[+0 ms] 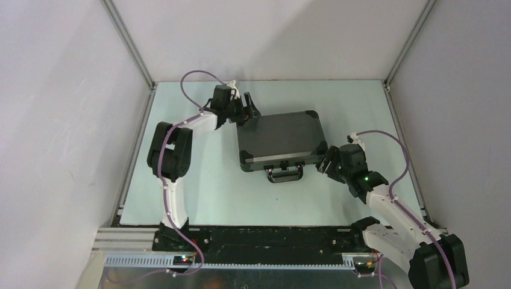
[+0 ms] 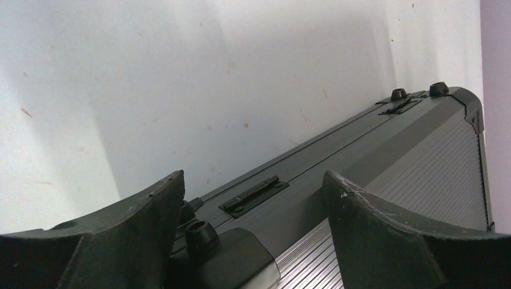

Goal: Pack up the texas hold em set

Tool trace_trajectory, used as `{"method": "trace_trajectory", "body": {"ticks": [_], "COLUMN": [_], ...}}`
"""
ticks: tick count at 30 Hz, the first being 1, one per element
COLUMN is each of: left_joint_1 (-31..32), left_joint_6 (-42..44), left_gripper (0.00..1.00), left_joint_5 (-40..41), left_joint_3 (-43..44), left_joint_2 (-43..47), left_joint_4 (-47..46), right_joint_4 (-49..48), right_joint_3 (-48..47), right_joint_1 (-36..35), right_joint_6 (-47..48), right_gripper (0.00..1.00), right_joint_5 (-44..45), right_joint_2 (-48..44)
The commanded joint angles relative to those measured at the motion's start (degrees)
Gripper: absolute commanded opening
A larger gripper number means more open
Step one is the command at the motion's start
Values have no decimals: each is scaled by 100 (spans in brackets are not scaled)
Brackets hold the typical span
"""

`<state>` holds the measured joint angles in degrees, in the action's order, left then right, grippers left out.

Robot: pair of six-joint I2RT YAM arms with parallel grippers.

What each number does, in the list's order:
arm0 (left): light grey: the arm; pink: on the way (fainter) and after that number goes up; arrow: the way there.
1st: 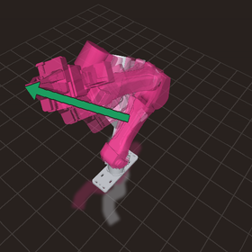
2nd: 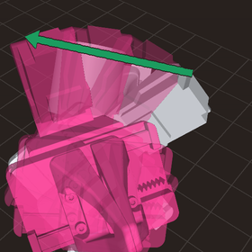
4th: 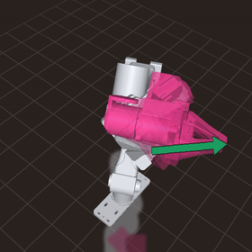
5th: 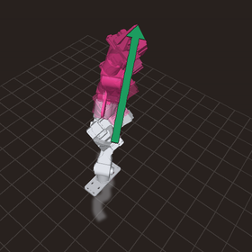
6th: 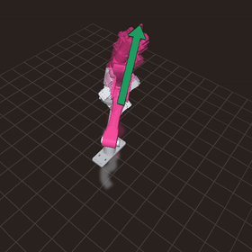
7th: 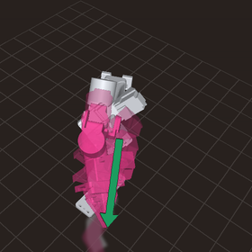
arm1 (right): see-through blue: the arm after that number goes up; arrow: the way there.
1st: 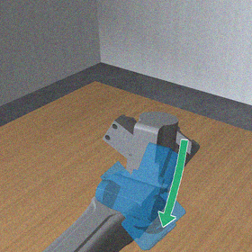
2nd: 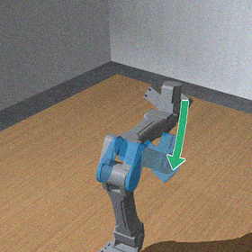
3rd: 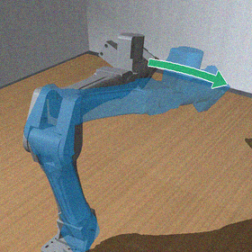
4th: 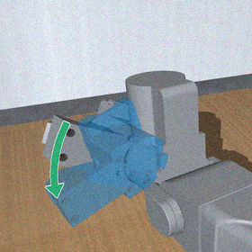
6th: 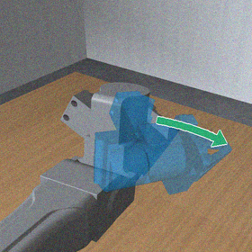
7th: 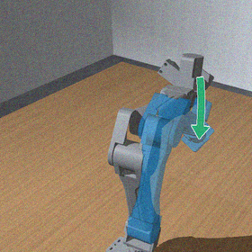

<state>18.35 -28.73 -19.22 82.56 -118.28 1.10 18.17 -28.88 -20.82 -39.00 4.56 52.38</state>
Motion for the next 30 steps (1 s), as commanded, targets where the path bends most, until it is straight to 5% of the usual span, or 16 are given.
{"method": "trace_trajectory", "body": {"ticks": [1,16,30], "left_joint_1": [887,1783,2590], "left_joint_6": [3,-711,-1055], "left_gripper": [85,85,85], "left_joint_5": [-773,-21,209], "left_joint_3": [-846,-3185,-4374], "left_joint_2": [288,1828,2889], "left_joint_4": [837,-59,-411], "right_joint_4": [83,-67,-1195], "right_joint_3": [6,-22,-739], "right_joint_1": [182,962,413], "right_joint_6": [5,107,730], "right_gripper": [66,68,71], "right_joint_5": [-42,-379,-1570], "right_joint_2": [-163,771,2327]}}
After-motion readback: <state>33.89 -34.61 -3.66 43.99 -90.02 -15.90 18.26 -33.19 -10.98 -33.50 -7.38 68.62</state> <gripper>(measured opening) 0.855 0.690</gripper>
